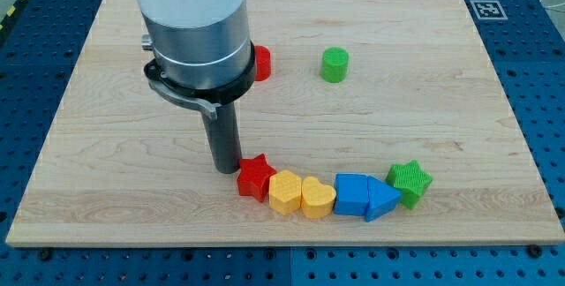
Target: Slide the red circle to the center of the board
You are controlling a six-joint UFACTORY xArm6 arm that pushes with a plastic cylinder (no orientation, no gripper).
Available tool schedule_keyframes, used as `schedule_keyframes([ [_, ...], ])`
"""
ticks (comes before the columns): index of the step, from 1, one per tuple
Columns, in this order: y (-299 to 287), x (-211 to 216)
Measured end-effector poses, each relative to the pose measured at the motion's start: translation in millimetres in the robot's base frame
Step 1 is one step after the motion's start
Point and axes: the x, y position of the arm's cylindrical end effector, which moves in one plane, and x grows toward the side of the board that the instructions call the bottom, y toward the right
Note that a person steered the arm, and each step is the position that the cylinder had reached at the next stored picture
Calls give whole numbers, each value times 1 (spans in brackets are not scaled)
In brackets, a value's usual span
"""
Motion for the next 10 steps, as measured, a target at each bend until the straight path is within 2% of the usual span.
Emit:
schedule_keyframes([
  [2, -83, 17],
  [3, -130, 2],
  [5, -225, -109],
  [6, -221, -159],
  [8, -141, -162],
  [10, -135, -188],
])
